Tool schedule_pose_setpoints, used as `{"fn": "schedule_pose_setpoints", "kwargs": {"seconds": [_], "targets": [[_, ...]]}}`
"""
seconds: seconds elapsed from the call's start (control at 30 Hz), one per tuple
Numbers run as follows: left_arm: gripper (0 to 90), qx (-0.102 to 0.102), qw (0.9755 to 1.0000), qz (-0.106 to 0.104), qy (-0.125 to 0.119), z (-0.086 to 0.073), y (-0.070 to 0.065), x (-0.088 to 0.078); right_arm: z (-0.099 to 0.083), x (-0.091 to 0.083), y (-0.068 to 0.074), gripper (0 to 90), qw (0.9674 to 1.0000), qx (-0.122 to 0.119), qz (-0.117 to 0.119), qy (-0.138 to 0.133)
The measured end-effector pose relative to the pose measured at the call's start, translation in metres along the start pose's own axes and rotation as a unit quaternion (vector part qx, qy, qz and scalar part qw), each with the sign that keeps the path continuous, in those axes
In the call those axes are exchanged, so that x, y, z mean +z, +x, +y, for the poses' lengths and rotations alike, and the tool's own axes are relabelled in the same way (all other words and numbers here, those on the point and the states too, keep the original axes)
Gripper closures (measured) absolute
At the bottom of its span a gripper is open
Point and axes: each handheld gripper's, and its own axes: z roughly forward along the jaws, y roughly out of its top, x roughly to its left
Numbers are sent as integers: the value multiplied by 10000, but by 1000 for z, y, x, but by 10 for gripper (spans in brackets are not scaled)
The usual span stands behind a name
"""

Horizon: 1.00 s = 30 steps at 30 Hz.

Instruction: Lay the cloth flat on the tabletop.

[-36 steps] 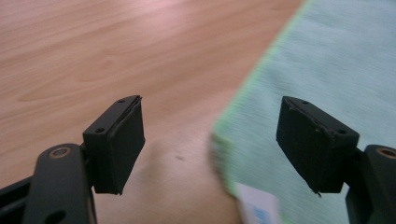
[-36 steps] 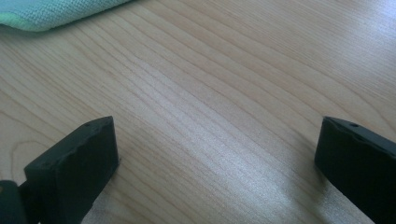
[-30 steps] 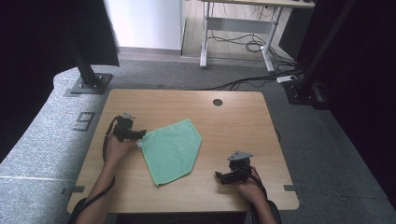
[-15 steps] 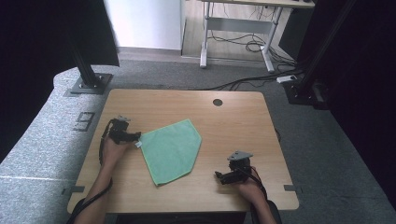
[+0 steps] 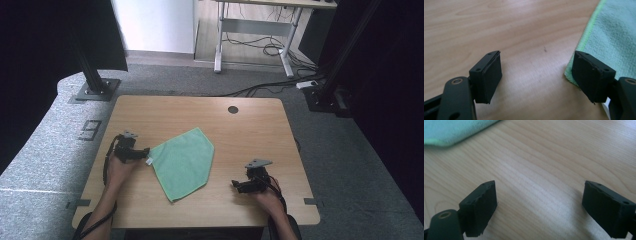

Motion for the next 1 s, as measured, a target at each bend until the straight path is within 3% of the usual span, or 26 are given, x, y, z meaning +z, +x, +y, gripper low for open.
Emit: {"fn": "schedule_pose_setpoints", "kwargs": {"seconds": [0.27, 0.53, 0.8, 1.0], "targets": [[243, 14, 10000, -21, 19, -13, -8, -12, 24, 5, 5, 153, 10000, 4, 23, -84], [243, 4, 10000, -27, 93, -29, -11, -28, 53, 22, 17, 245, 9998, -87, 129, -150], [243, -2, 10000, -31, 87, -40, -16, -37, 80, 48, 34, 406, 9992, -199, 323, -90], [244, 20, 9999, -58, 100, -43, -17, -41, 95, 62, 37, 517, 9995, -107, 280, -98]]}}
